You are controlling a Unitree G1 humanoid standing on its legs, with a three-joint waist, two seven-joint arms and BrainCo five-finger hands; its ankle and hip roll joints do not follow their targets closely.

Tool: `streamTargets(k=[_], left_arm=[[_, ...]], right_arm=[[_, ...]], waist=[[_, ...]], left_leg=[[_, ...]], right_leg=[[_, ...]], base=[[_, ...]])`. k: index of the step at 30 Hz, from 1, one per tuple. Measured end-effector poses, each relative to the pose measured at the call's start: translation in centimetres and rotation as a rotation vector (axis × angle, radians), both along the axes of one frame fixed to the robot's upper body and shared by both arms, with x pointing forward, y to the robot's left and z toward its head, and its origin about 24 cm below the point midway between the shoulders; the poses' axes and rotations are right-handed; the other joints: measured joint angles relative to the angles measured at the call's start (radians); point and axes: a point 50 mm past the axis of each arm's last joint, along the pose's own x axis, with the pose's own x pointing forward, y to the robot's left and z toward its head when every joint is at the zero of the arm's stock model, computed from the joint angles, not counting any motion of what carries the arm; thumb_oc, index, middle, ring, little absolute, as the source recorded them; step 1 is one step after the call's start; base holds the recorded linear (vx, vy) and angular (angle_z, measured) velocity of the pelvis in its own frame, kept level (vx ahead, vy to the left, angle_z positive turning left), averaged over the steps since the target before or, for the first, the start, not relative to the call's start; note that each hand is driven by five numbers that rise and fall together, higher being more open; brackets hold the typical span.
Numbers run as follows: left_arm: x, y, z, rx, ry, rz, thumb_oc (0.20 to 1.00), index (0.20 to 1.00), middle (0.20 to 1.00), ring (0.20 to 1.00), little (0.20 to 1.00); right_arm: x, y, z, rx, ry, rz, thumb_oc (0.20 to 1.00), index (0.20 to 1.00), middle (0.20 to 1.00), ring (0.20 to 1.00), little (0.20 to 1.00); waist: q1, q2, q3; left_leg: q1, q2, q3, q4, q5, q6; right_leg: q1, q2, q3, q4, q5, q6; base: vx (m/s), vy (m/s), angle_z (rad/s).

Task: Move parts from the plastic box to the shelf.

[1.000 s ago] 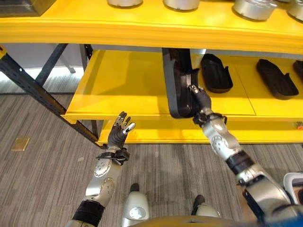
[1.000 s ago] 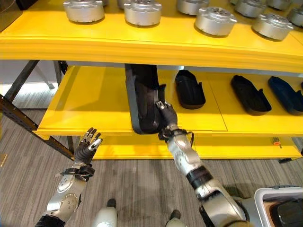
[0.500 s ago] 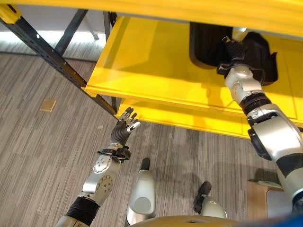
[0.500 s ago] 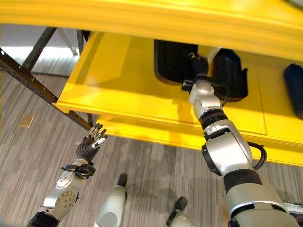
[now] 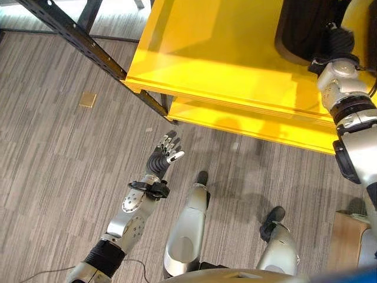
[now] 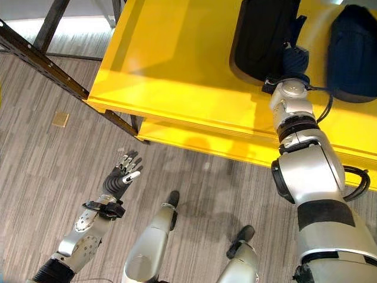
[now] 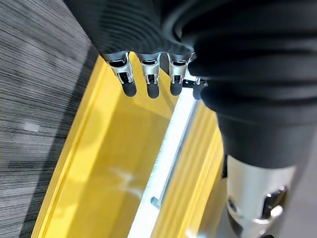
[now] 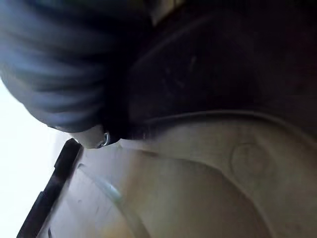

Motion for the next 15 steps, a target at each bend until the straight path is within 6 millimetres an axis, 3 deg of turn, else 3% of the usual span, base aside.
streamTargets(k=[11,15], left_arm=[[-0.1,-0.2,-0.2,-0.025,0.010,-0.002,1.000,1.000,1.000,1.000,1.000],[-0.1,-0.2,0.0,-0.036,-0.001,0.001,1.000,1.000,1.000,1.000,1.000]], right_arm=[[-0.8,-2.1,0.8,-0.139,0.026,-0.078,0.200,0.200,0.200,0.200,0.200],[-0.8,-1.9,1.5,-0.180,0.024,-0.081,0.200,0.200,0.200,0.200,0.200]], waist=[[0.004,0.009,0.004],[0.001,0.010,0.005]], left_leg=[[-0.036,-0.014,-0.011,0.004,0.002,0.004],[-0.037,-0.017,-0.015,-0.003,0.003,0.003]], right_leg=[[-0.025,-0.013,-0.011,0.008,-0.003,0.004],[-0.025,-0.014,-0.017,0.008,-0.006,0.008]], base=[[0.00,-0.003,0.04],[0.01,-0.007,0.03]])
